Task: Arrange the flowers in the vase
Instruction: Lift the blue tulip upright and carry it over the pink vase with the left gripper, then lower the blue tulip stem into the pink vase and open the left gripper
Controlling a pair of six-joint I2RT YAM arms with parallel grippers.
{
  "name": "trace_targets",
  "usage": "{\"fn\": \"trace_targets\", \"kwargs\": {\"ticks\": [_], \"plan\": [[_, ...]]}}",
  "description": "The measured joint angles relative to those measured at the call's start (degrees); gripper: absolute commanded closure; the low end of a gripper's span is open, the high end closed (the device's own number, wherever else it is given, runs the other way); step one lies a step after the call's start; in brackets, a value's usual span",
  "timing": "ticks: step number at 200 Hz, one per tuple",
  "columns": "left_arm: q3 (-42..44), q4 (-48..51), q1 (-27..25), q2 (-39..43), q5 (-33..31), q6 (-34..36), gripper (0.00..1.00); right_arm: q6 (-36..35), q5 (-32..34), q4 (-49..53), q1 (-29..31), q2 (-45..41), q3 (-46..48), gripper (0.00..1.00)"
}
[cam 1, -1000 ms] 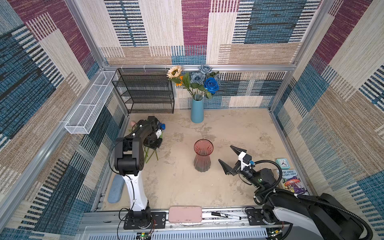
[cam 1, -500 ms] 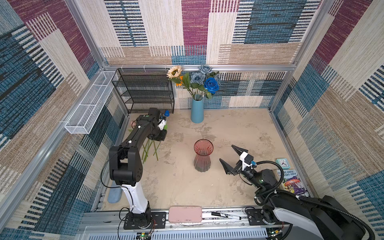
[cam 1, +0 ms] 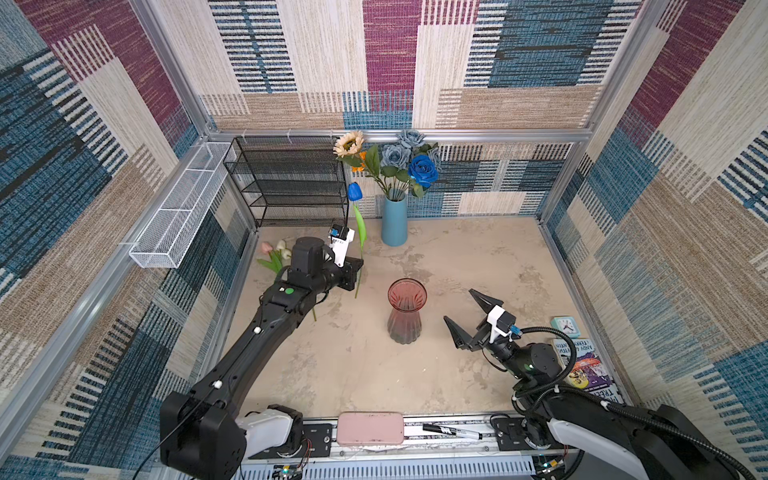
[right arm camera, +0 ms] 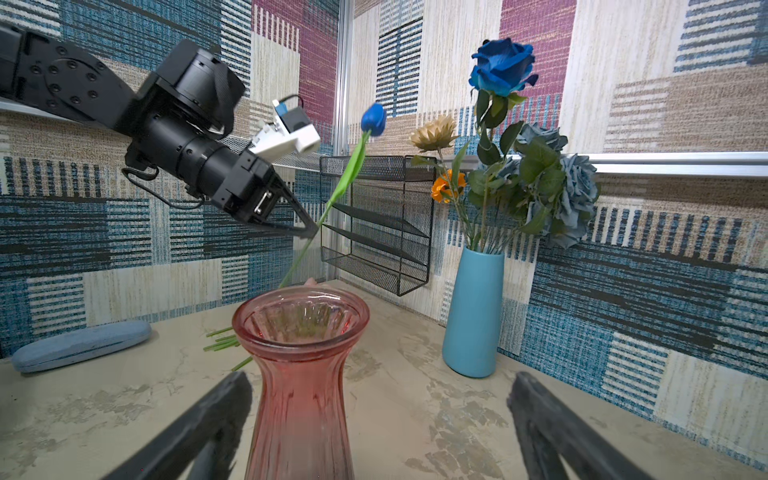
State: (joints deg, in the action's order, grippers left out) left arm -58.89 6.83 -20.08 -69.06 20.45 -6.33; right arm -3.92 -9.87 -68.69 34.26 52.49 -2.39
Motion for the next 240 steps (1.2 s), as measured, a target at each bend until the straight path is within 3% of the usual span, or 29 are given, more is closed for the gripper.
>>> {"fn": "trace_targets", "kwargs": {"ticks": [65, 100, 240], "plan": [[4.0, -23.4, -11.9, 3.7, 3.8, -2.0, 1.0, 0.0, 0.2, 0.2, 0.0, -1.3, 0.3, 0.0], [7.0, -31.0, -15.0, 1.9, 3.7, -2.0, 1.0, 0.0, 0.5, 0.5, 0.0, -1.4, 0.3, 0.0], [20.6, -36.5, -18.9, -1.6, -1.0, 1.8, 1.0, 0.0, 0.9, 0.5, 0.0, -0.2, 0.3, 0.0]]}}
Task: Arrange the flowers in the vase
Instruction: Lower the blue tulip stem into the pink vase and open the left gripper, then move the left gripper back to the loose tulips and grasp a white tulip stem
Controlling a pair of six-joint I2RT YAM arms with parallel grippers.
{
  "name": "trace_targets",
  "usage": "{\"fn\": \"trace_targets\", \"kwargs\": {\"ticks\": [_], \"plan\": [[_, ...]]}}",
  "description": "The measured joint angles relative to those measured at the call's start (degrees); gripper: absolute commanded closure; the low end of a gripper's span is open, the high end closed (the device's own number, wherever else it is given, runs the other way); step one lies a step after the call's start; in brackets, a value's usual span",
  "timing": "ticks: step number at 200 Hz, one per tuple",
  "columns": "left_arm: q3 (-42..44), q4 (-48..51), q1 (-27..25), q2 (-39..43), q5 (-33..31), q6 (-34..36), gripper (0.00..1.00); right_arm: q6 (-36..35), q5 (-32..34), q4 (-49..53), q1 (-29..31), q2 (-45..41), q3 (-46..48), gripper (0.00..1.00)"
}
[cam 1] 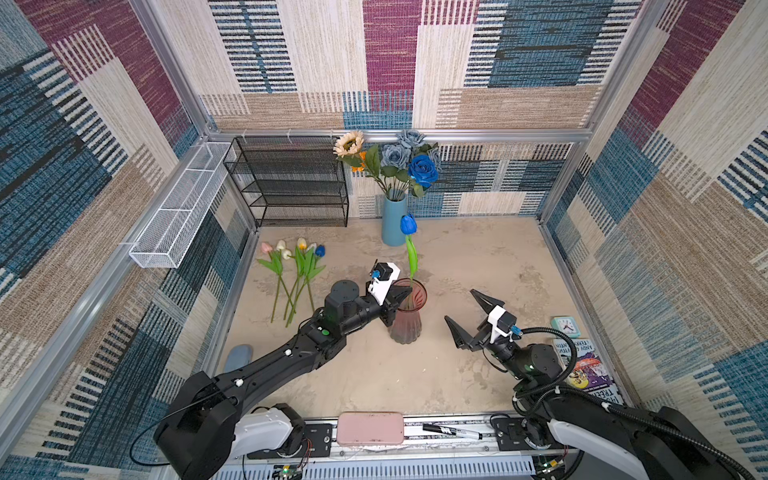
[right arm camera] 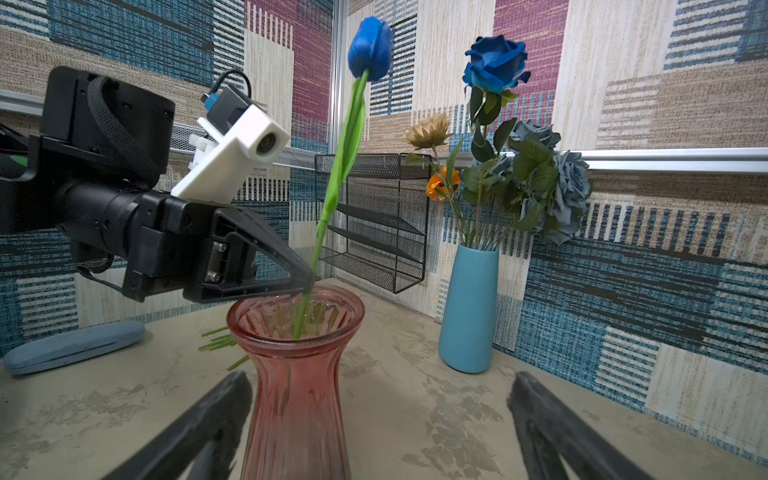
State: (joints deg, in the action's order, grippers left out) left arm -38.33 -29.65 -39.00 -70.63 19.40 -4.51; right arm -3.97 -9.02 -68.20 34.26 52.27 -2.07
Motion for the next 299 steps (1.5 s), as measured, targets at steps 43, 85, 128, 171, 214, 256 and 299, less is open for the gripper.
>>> {"fn": "trace_targets", "kwargs": {"ticks": [43, 85, 128, 171, 214, 256, 299], "plan": [[1.0, -1.4, -0.1, 0.6, -1.3, 1.2, 0.68, 0.0, 0.0, 0.0, 0.0, 0.6, 0.0, 0.0], [1.7, 0.9, -0.1, 3.2, -3.2, 2.4, 0.64, 0.0, 0.0, 0.0, 0.0, 0.9, 0.0, 0.0], [1.8, 5.0, -0.1, 6.6, -6.1, 3.7, 0.51, 0.0, 0.0, 0.0, 0.0, 1.0, 0.0, 0.0], [2.6, 11.3, 4.1, 11.6, -12.9, 6.2, 0.36, 0.0, 0.0, 0.0, 0.0, 1.0, 0.0, 0.0], [-1.4, 18.4, 18.2, 7.2, -18.4, 4.4, 0.36, 0.0, 0.0, -0.1, 0.0, 0.8, 0.2, 0.0], [-16.4, 34.3, 29.3, -6.7, -23.8, 0.3, 0.44, 0.0, 0.0, -0.1, 0.0, 0.6, 0.3, 0.0], [-30.2, 52.4, 38.7, -21.7, -25.8, -2.1, 0.6, 0.0, 0.0, -0.1, 0.0, 0.6, 0.3, 0.0]]}}
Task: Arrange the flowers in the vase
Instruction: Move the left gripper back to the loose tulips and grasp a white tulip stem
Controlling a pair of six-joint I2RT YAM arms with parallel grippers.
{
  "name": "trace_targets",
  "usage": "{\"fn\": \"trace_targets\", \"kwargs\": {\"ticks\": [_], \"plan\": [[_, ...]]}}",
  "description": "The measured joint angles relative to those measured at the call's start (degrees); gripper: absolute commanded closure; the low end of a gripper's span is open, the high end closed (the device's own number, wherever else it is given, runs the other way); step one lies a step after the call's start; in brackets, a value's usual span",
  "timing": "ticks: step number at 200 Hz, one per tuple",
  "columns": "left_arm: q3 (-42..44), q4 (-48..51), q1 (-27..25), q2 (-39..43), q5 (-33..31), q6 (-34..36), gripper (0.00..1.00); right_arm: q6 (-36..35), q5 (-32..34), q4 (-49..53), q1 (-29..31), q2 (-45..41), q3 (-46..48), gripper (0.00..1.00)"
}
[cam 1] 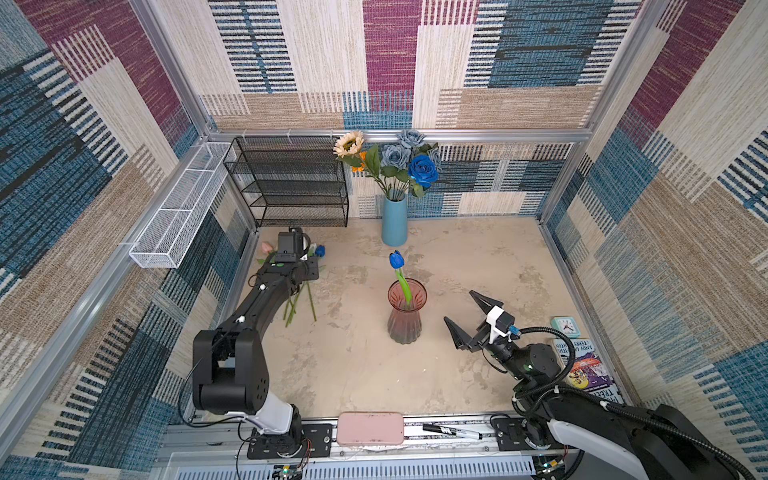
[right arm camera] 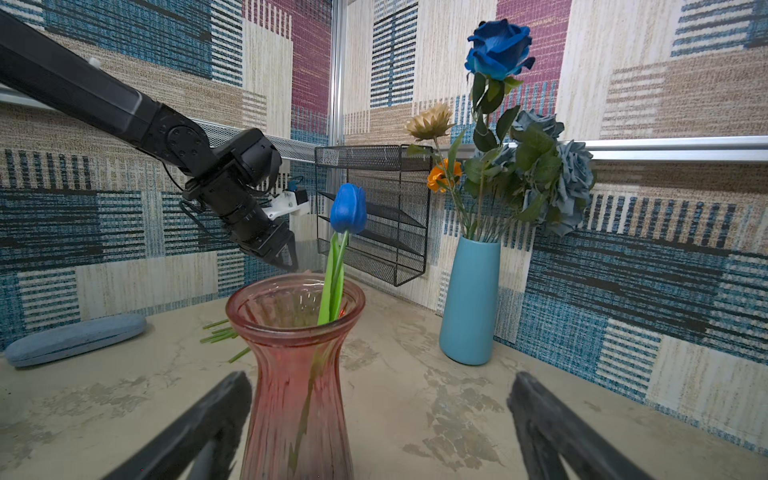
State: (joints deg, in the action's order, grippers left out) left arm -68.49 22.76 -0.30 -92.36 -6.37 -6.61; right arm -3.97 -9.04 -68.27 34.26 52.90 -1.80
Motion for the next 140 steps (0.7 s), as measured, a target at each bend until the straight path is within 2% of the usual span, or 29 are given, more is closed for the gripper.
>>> {"fn": "trace_targets", "kwargs": {"ticks": [28, 70, 140], "plan": [[-6.7, 8.4, 4.6, -6.8, -1.4, -0.5, 0.59, 0.0, 0.0, 0.0, 0.0, -0.2, 0.0, 0.0], [-12.8, 15.2, 11.1, -14.2, -2.3, 0.3, 0.57, -0.4, 0.0, 0.1, 0.0, -0.8, 0.0, 0.0], [-19.6, 20.5, 12.1, -25.0, -2.2, 5.8, 0.55, -0.4, 0.0, 0.0, 0.0, 0.5, 0.0, 0.0]]}}
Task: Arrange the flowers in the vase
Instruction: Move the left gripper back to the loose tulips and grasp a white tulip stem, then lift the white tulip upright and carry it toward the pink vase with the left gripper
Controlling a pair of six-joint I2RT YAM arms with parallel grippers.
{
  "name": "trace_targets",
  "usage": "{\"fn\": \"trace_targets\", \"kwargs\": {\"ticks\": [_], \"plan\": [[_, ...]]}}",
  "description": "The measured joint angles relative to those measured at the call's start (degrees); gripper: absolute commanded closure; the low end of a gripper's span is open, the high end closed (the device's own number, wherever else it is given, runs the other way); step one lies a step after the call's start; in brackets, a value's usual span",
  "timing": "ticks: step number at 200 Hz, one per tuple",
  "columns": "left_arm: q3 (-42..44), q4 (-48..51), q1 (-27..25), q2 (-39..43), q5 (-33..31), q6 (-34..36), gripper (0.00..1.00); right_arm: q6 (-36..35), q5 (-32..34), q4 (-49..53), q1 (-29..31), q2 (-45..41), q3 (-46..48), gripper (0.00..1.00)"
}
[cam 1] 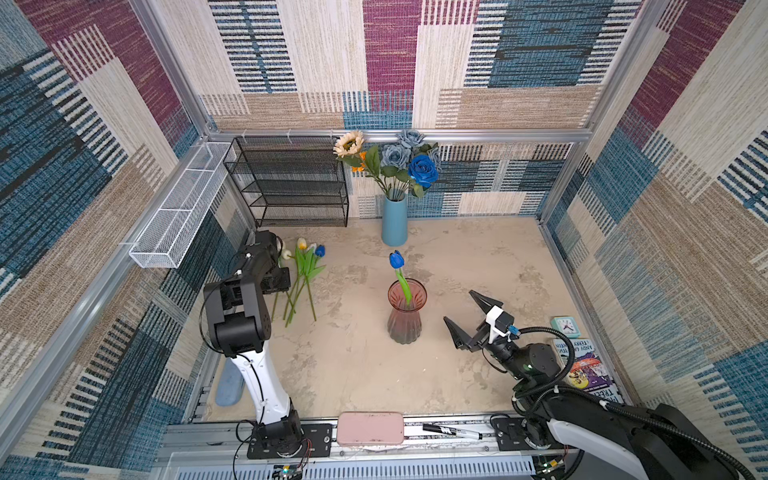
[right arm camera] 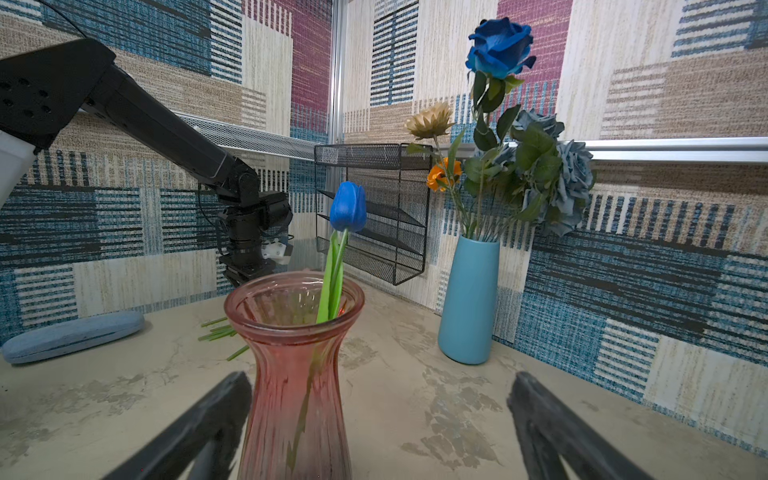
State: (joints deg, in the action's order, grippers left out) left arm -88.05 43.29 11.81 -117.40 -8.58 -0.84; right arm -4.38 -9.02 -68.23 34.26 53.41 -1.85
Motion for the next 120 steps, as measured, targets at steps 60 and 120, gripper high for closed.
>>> {"fn": "trace_targets", "kwargs": {"ticks": [60, 120], "plan": [[-4.6, 2.5, -0.2, -5.6, -0.7, 2.4, 0.87, 0.0, 0.0, 0.0, 0.0, -0.1, 0.0, 0.0], [-3.2, 2.7, -0.7, -4.0, -2.0, 3.8, 1.0, 0.0, 0.2, 0.0, 0.0, 0.0, 0.0, 0.0]]}}
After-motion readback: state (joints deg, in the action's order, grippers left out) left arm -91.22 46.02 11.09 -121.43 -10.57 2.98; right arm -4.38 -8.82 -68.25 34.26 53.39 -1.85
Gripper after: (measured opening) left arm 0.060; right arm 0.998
